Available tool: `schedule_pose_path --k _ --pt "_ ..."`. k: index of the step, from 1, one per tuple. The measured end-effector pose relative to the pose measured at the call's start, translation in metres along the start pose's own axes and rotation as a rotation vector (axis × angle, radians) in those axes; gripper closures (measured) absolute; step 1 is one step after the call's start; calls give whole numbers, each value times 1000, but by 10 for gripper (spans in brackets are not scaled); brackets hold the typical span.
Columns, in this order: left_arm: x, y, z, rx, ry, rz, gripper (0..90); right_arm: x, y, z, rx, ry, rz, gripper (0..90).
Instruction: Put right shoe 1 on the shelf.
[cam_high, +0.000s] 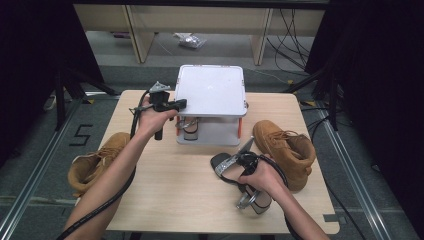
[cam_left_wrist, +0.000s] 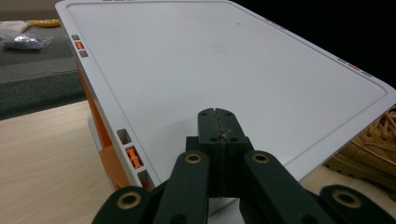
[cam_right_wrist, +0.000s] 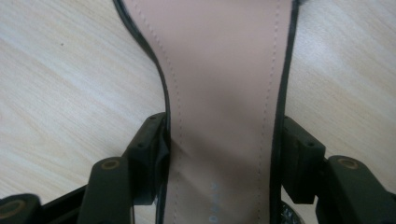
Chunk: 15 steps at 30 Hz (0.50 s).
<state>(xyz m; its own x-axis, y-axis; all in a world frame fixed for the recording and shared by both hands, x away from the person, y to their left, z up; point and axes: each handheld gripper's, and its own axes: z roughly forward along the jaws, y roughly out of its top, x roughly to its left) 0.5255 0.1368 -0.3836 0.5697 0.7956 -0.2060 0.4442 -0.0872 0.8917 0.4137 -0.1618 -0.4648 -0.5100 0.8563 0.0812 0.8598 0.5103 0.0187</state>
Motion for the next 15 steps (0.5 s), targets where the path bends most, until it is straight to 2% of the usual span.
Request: schedule_pose_path --k 1,4,5,7,9,13,15 --pt "0 0 0 1 -1 0 898 1 -2 0 -15 -8 11 439" --pt "0 1 0 4 1 1 898 1 -4 0 -22 -20 -4 442" --pt "0 0 0 4 1 0 898 2 -4 0 -22 -29 9 442" --pt "0 0 0 3 0 -1 898 2 -5 -1 -21 -25 6 442" --pt "0 0 0 3 0 -1 898 3 -6 -2 -20 -20 30 443" --pt "0 1 0 5 0 0 898 1 -9 -3 -64 -10 31 444" --pt "0 1 0 3 -4 0 898 1 -11 -4 -80 -2 48 444"
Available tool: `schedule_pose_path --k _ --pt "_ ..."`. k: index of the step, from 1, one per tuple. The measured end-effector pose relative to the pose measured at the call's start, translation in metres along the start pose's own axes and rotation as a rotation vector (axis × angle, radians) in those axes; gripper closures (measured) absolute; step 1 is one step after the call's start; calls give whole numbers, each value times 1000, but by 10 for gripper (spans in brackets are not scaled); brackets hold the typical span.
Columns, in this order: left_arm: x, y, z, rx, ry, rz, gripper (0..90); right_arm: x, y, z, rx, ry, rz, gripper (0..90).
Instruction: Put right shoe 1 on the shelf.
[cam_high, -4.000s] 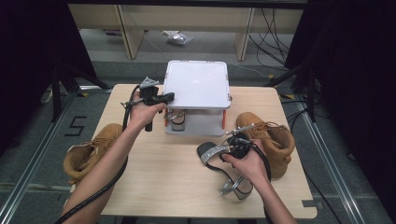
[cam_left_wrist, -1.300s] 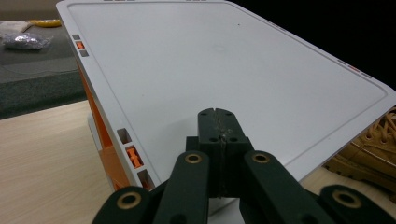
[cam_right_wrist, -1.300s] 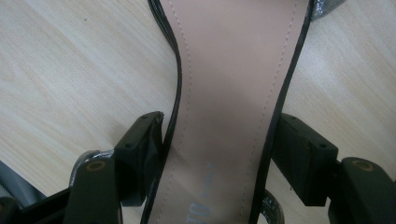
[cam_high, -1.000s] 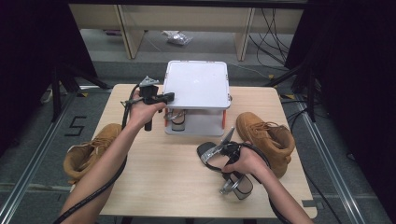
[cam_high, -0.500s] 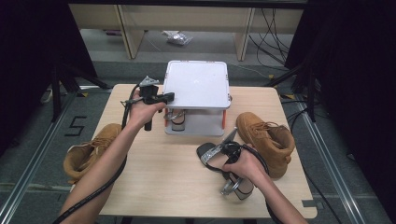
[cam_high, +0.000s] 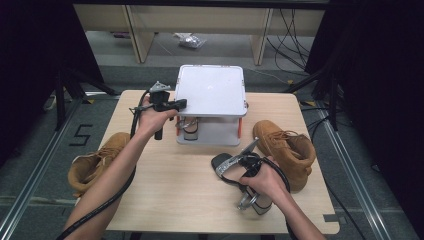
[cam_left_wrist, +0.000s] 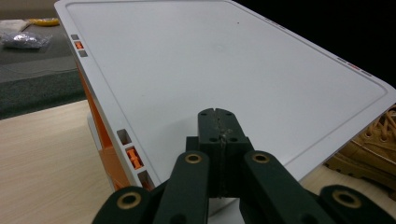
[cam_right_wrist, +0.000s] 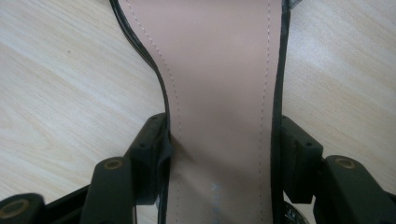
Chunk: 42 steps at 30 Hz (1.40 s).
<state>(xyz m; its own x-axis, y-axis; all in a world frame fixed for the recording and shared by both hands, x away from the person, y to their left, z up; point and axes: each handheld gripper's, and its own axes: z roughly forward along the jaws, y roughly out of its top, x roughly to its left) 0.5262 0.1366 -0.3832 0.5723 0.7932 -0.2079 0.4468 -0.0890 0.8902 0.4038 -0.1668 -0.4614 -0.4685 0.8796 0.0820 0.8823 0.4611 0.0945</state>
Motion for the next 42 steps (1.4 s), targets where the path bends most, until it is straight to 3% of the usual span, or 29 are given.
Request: schedule_pose_path --k 3,8,13,15,16,17,18,24,26,28,29,30,35,36,38,39,40,42 --pt "0 0 0 2 5 2 898 -1 -1 -3 -7 22 12 444" --pt "0 0 0 1 0 1 898 -1 -1 -12 -68 33 40 445" --pt "0 0 0 0 -1 0 898 -5 6 -17 -114 21 69 444" --pt "0 0 0 -1 -1 0 898 -5 10 -20 -116 47 96 444" --pt "0 0 0 -1 -1 0 898 -7 12 -18 -137 35 85 444" --pt "0 0 0 -1 -1 0 898 -3 15 -19 -134 46 133 444" --pt "0 0 0 -1 -1 0 898 -10 18 -18 -182 32 48 444" --pt "0 0 0 0 1 -3 898 -9 39 -20 -228 31 89 444" --pt "0 0 0 1 2 -2 898 -5 46 -23 -198 33 187 445" --pt "1 0 0 0 -5 -2 898 -5 52 -22 -209 46 172 444" --pt "1 0 0 -1 -4 -4 898 -3 55 -22 -205 53 197 445" --pt "0 0 0 0 0 -4 898 -5 58 -20 -215 57 178 444" --pt "0 0 0 0 0 -4 898 0 70 -17 -225 45 223 444" --pt "0 0 0 -1 0 -5 898 -3 72 -15 -237 40 193 445" --pt "0 0 0 0 0 -4 898 -2 76 -14 -218 26 238 444" --pt "0 0 0 1 0 -3 898 -4 77 -12 -245 23 202 444" --pt "0 0 0 1 0 -2 898 0 79 -11 -220 19 261 444" --pt "0 0 0 0 0 -4 898 -2 81 -9 -234 32 247 444"
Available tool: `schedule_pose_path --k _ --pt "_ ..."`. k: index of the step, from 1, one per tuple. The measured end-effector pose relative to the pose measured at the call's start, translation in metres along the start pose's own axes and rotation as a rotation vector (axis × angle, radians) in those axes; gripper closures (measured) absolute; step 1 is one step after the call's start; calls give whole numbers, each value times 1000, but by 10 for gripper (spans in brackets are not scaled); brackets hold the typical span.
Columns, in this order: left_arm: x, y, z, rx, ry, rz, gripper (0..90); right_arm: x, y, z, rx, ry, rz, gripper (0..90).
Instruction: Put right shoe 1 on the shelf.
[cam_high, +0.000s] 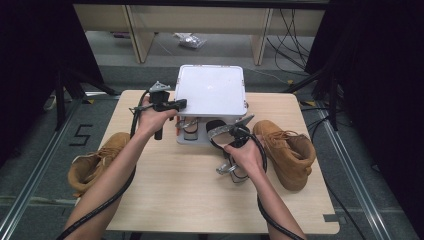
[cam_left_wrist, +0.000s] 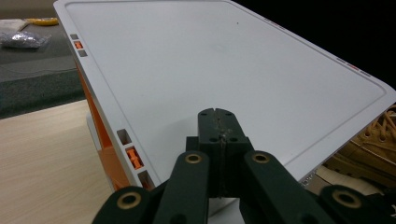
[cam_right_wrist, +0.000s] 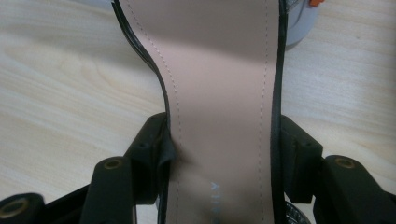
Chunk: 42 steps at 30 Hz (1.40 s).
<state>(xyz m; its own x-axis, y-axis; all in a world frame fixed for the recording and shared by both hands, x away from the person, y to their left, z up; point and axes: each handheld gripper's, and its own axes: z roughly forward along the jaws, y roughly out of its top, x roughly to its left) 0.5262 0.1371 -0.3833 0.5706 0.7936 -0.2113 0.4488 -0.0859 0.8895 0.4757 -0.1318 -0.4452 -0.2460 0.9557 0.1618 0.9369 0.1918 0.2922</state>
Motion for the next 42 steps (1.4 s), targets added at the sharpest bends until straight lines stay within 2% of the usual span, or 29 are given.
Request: schedule_pose_path --k 1,2,3,5,6,7,8,10,11,12,13,15,16,17,20,22,23,25,27,28,29,30,32,33,35,36,37,40,42 --pt "0 0 0 0 -1 0 898 1 1 0 7 -2 15 444" --pt "0 0 0 0 -1 0 898 1 1 4 -29 0 5 444" --pt "0 0 0 0 0 2 898 1 2 5 -11 -12 4 444" --pt "0 0 0 1 0 2 898 2 3 7 -15 -23 24 444" --pt "0 0 0 1 -2 2 898 3 3 8 -25 -24 33 444" --pt "0 0 0 1 -2 2 898 3 4 9 -31 -9 21 444" --pt "0 0 0 1 -2 2 898 3 4 9 -19 -11 31 444" --pt "0 0 0 1 -2 2 898 10 5 8 31 6 113 443" --pt "0 0 0 1 -2 2 898 10 5 8 31 6 113 443" --pt "0 0 0 1 -2 2 898 6 6 14 -5 -22 56 443" --pt "0 0 0 1 -2 2 898 6 6 15 -7 -24 52 443" --pt "0 0 0 2 -2 2 898 5 6 17 -7 -29 52 443" --pt "1 0 0 0 -7 3 898 9 6 16 15 -28 105 443" --pt "0 0 0 0 -6 3 898 9 6 18 -2 -28 101 443" --pt "0 0 0 0 -6 3 898 7 7 20 -1 -43 70 443" --pt "0 0 0 1 -6 3 898 9 7 20 15 -55 92 442" --pt "0 0 0 1 -6 4 898 6 7 22 -4 -50 58 441" --pt "0 0 0 1 -5 4 898 8 8 22 25 -64 82 439" --pt "1 0 0 1 -7 3 898 10 9 22 27 -60 100 437" --pt "1 0 0 1 -7 3 898 9 9 23 17 -60 74 433" --pt "1 0 0 1 -7 3 898 10 9 22 32 -62 73 429" --pt "1 0 0 0 -6 3 898 9 8 23 17 -60 46 425" --pt "1 0 0 0 -6 4 898 12 7 20 32 -70 51 401" --pt "1 0 0 0 -7 3 898 8 8 19 6 -81 -3 398" --pt "1 0 0 0 -5 3 898 10 8 12 -1 -71 13 373" --pt "1 0 0 0 -5 4 898 9 7 9 -7 -73 -11 376" --pt "1 0 0 -1 -5 3 898 9 6 6 -35 -58 -20 375" --pt "0 0 0 2 -2 2 898 12 2 -7 -43 -48 -26 381" --pt "1 0 0 0 -6 2 898 11 -1 -15 -50 -40 -48 403"
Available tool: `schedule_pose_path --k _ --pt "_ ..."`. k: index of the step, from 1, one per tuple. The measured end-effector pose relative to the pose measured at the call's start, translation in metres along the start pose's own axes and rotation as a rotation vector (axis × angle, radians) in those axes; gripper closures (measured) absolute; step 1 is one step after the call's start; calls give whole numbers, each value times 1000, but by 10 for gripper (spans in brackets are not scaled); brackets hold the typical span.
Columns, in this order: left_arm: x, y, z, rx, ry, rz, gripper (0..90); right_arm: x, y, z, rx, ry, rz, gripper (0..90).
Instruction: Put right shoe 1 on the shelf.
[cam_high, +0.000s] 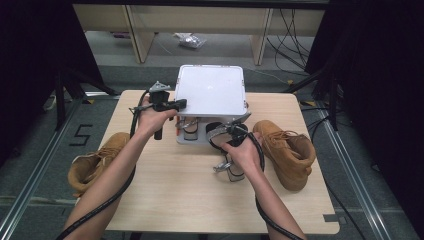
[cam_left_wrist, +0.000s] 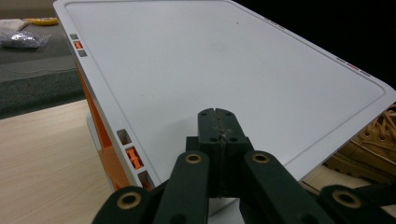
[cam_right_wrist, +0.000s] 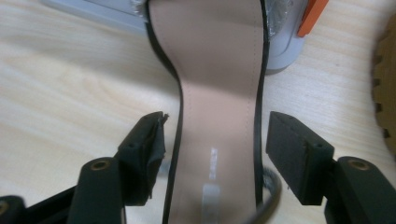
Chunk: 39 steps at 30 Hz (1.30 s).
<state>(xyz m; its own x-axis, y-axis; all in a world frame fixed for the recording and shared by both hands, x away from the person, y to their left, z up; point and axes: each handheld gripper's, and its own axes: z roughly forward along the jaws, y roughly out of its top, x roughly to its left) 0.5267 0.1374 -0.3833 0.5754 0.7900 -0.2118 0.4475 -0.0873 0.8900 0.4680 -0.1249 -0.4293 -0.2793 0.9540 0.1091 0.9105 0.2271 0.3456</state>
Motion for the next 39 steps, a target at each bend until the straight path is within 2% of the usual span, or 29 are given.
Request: schedule_pose_path --k 2,3,5,6,9,12,14,16,17,20,21,23,24,25,27,28,31,38,39 --pt "0 0 0 0 0 0 898 0 -5 -8 -5 2 -23 439" --pt "0 0 0 0 0 0 898 -3 -7 -10 -19 -13 -65 451" --pt "0 0 0 0 1 0 898 -4 -12 -18 -33 -11 -75 497" --pt "0 0 0 0 1 0 898 -3 -14 -22 -34 -9 -59 520" --pt "0 0 0 0 1 0 898 -5 -23 -34 -56 4 -71 607" --pt "0 0 0 0 0 -1 898 -7 -31 -44 -82 -13 -88 697" --pt "0 0 0 0 2 0 898 -10 -36 -49 -87 -13 -77 739" --pt "0 0 0 3 5 1 898 -16 -39 -52 -107 -17 -109 768" --pt "0 0 0 2 4 -1 898 -16 -42 -55 -98 -26 -81 784" --pt "0 0 0 3 5 1 898 -21 -48 -59 -111 -15 -83 820" --pt "0 0 0 3 5 2 898 -24 -50 -59 -115 -23 -106 828" --pt "0 0 0 2 2 0 898 -26 -55 -60 -89 -18 -90 841" --pt "0 0 0 2 4 0 898 -29 -58 -58 -90 -18 -101 853" --pt "0 0 0 3 5 1 898 -29 -60 -58 -73 -18 -85 856" --pt "0 0 0 3 5 2 898 -32 -67 -55 -57 1 -101 863" --pt "0 0 0 3 6 2 898 -32 -71 -52 -51 6 -87 866" --pt "0 0 0 2 2 2 898 -33 -83 -43 -24 10 -114 871" --pt "0 0 0 2 2 1 898 -30 -100 -27 34 28 -104 876" --pt "0 0 0 2 3 2 898 -29 -102 -26 33 31 -122 874"
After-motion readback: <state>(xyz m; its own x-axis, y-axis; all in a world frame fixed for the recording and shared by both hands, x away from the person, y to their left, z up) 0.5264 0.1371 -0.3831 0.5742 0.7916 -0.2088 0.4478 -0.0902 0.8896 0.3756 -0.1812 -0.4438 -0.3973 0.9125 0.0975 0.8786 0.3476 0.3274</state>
